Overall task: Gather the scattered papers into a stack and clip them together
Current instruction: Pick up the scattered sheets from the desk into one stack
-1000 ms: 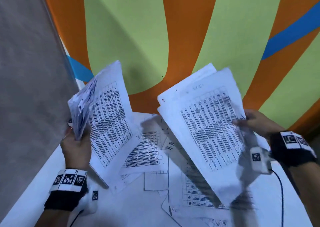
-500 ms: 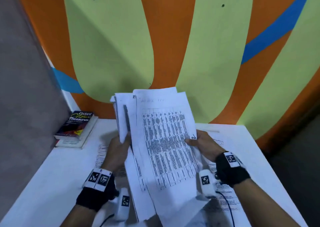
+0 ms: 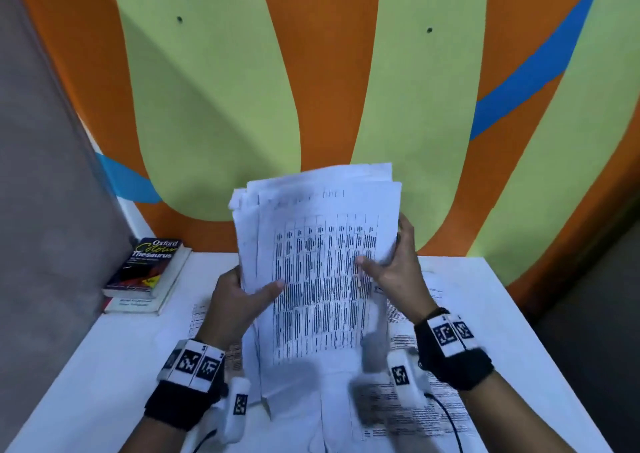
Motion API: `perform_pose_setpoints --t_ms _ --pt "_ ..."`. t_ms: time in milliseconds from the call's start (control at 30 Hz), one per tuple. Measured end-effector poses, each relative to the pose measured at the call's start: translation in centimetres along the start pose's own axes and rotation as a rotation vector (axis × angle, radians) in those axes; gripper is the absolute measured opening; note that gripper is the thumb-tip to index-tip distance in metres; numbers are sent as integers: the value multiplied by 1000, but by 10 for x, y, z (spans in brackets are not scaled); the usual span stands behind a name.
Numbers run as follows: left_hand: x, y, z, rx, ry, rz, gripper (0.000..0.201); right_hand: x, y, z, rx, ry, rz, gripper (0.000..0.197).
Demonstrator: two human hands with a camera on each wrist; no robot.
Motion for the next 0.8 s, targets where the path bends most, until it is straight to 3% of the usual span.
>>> perform_pose_setpoints --t_ms 67,167,233,333,433,467,533,633,800 --pt "-4 -2 9 -18 -37 -29 20 10 -30 -3 -60 7 -175 106" --pt "-14 -7 16 -61 -12 -81 27 19 -52 -1 -312 -21 -324 101" --pt "-16 -7 15 -84 5 -69 29 19 -53 0 -380 -22 -320 85" --pt "-18 -3 13 -115 36 9 34 13 -44 -10 -278 89 -307 56" --pt "-18 -6 9 -61 151 21 55 4 -11 -15 55 96 -99 69" --pt "-17 -2 7 -65 188 27 53 0 1 -11 130 46 4 73" --pt "-11 11 2 -68 252 40 45 -5 18 0 128 -37 121 59" --pt "2 48 -9 -23 306 135 38 -3 -3 7 -11 24 -1 38" --pt "17 99 -22 -198 345 267 16 4 -54 11 -23 155 -199 41"
Point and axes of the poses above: each hand's wrist, its own x-axis towards the middle knuckle, its own z-axis out of the palm, y = z × x, the point moved 6 cm from there along x, towards the middle knuckle, and after that the axes turned 6 degrees about x, right-handed, at the moved point
